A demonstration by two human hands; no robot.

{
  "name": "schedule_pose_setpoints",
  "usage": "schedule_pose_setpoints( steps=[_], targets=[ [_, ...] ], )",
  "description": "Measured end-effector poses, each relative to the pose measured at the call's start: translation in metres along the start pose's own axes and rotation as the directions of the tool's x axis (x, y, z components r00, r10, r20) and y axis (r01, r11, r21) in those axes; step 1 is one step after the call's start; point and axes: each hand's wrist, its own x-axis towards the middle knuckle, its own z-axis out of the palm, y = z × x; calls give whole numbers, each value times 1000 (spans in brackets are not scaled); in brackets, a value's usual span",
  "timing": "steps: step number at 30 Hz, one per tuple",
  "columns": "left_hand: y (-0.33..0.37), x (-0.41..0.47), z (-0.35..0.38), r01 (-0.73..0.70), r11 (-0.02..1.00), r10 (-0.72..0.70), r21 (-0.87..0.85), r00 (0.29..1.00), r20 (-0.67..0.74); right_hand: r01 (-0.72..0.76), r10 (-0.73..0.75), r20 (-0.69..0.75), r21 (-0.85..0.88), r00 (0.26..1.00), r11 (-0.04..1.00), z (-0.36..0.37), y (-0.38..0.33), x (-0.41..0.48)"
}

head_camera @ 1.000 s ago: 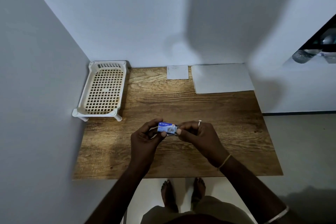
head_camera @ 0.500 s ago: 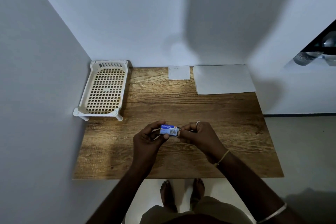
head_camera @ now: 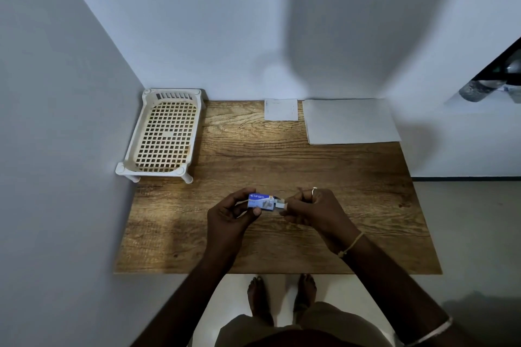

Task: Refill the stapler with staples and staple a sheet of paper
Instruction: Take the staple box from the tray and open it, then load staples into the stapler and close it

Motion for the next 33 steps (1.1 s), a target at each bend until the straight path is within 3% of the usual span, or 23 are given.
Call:
schedule_pose_setpoints(
  steps=[11, 15, 20, 26, 33],
  targets=[
    [-20, -10, -15, 50, 998, -49, 38, 999, -19, -47, 75, -131, 203, 989, 978, 2, 20, -4],
    [-33, -20, -20, 111, 991, -108, 75, 993, -43, -42, 58, -190, 86, 980, 995, 2, 46, -4],
    [-49, -27, -25, 108, 955, -100, 277, 994, -46, -27, 11, -207, -75, 978, 997, 5, 68, -6],
    [-67, -28, -34, 44, 777, -30, 628, 999, -34, -239, 238, -56, -7, 970, 971, 11, 78, -8],
    [-70, -26, -38, -53, 628, 59, 777, 998, 21, -335, 335, 50, -25, 941, 942, 24, 87, -10]
  ],
)
